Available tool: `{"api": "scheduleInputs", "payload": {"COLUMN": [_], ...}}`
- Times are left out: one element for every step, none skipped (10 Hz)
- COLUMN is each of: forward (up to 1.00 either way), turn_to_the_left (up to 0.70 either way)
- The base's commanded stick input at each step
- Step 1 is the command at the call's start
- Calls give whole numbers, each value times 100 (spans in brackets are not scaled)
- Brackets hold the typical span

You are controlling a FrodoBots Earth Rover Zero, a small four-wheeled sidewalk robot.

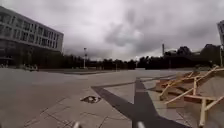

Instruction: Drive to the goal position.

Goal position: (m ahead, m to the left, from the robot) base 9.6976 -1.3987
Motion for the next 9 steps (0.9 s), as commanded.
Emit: {"api": "scheduleInputs", "payload": {"forward": [97, 97, 97, 97, 97, 97, 97, 97, 97], "turn_to_the_left": [25, 13, 7, 0, 0, 0, 0, 0, 0]}}
